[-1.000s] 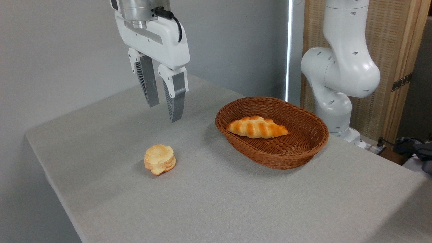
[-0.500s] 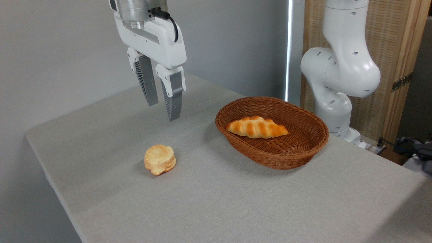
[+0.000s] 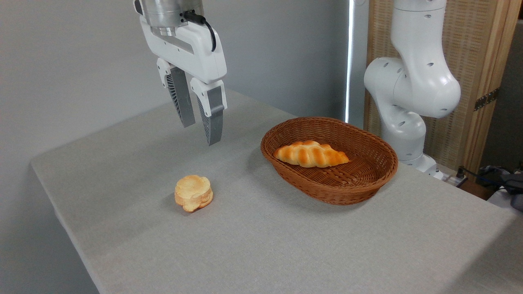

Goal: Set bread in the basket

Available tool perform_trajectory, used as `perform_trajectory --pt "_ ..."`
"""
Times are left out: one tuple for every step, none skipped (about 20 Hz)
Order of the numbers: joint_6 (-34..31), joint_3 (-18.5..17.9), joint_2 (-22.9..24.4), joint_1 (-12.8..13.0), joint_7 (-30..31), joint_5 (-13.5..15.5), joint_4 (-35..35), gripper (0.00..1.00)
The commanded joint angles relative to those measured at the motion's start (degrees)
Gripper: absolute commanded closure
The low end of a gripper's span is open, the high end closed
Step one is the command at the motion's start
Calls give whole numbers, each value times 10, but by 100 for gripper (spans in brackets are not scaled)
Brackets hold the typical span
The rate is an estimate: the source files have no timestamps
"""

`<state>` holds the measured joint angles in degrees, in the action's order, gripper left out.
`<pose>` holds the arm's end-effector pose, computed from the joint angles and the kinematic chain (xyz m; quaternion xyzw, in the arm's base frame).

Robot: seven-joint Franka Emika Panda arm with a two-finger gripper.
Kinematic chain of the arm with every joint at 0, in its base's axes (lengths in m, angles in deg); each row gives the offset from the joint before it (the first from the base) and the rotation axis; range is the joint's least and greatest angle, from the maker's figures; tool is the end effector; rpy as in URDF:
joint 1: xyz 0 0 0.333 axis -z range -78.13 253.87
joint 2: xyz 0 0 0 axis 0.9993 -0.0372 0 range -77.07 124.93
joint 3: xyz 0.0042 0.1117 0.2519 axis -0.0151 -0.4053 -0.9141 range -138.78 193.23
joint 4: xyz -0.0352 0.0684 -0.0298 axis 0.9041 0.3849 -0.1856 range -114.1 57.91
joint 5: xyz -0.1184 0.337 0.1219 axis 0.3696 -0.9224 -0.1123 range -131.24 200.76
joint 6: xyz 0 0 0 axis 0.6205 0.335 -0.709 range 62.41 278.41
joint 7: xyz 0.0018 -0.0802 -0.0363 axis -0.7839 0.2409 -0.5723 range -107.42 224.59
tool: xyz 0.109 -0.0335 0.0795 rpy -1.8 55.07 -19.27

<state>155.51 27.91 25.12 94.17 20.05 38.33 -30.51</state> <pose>0.5319 -0.0738 0.5475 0.9220 -0.3858 0.0158 0.0278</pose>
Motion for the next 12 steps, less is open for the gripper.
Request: perform_trajectory --pt "-18 3 -4 -3 3 -4 15 0" --pt "-11 -2 -5 -4 3 -3 15 0" --pt "-1 -5 -6 -5 2 -4 15 0" --pt "11 -6 -7 -5 2 -3 15 0" --pt "16 -10 -7 -6 1 -3 15 0" --pt "17 -10 -8 -6 1 -4 15 0" --pt "16 -10 -10 -6 2 -3 15 0" --pt "16 -10 -10 -6 2 -3 16 0" --pt "16 -9 -10 -6 2 -3 16 0" --pt "16 -9 -9 -6 1 -3 16 0" --pt "16 -9 -9 -6 0 -3 16 0" --pt "16 -10 -10 -6 0 -4 16 0"
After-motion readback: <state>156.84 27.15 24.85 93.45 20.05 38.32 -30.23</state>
